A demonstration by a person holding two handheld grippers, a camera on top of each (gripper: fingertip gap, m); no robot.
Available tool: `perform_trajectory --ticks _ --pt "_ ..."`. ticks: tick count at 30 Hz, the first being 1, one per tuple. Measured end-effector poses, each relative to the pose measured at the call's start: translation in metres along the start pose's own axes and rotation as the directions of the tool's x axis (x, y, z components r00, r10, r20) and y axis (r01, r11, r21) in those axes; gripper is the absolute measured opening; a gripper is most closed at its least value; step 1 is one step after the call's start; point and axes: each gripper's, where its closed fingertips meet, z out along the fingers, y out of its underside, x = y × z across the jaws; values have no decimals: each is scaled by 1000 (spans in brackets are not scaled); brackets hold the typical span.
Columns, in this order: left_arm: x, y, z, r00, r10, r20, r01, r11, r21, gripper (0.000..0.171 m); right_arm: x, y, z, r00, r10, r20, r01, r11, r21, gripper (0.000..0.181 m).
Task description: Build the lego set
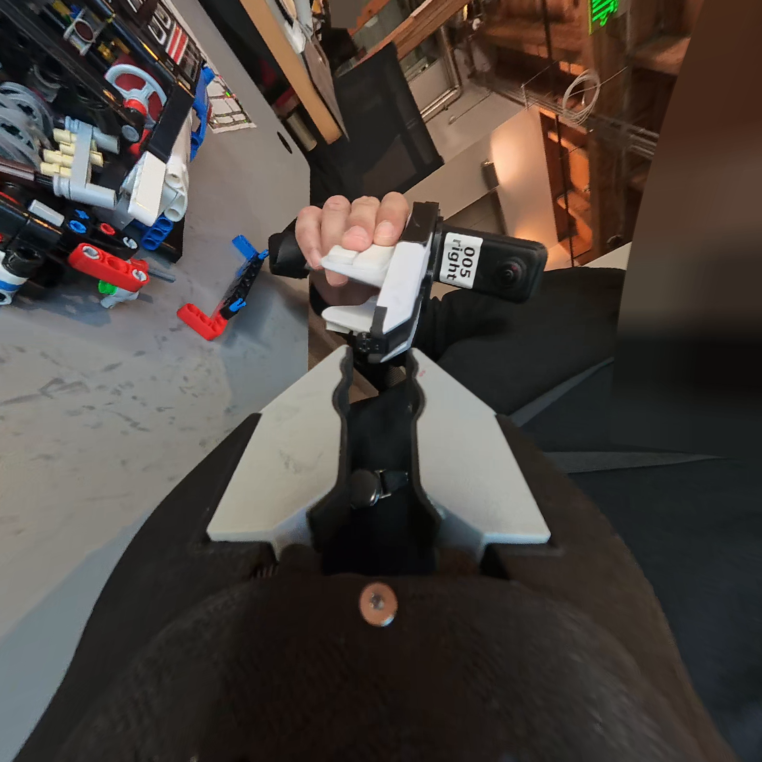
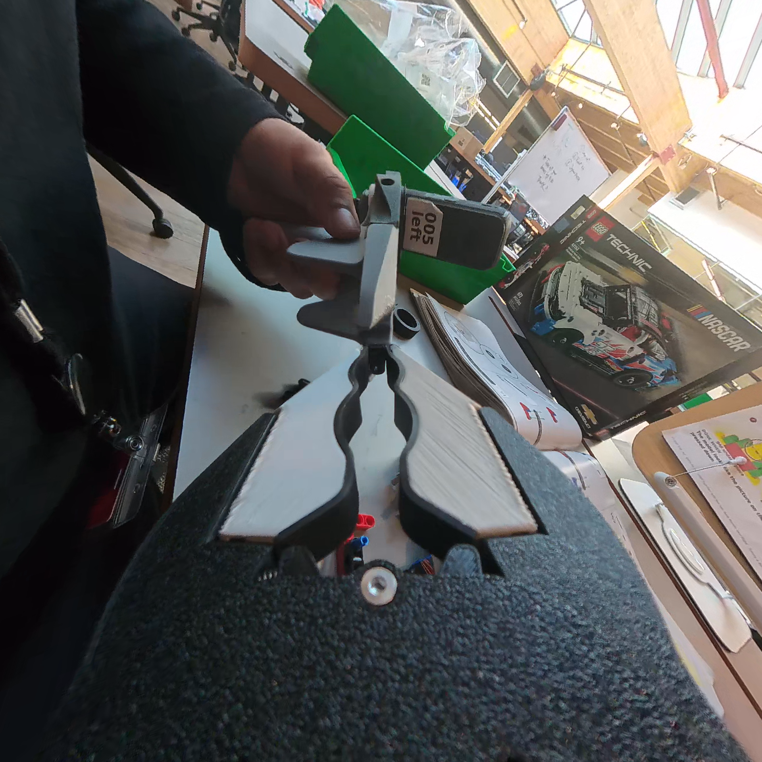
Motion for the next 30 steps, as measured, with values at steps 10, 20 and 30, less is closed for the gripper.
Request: perform_trajectory --ticks 10,20,30 --pt "6 0 8 1000 22 -19 -23 1000 -21 16 -1 -8 -4 999 31 19 -32 999 38 7" --pt "7 -3 7 1000 15 -2 -15 1000 23 14 1 -4 -9 999 -48 -22 47 998 -50 14" --pt "10 5 12 997 -51 -53 52 998 25 14 -5 -10 -13 998 -52 -41 48 995 -90 8"
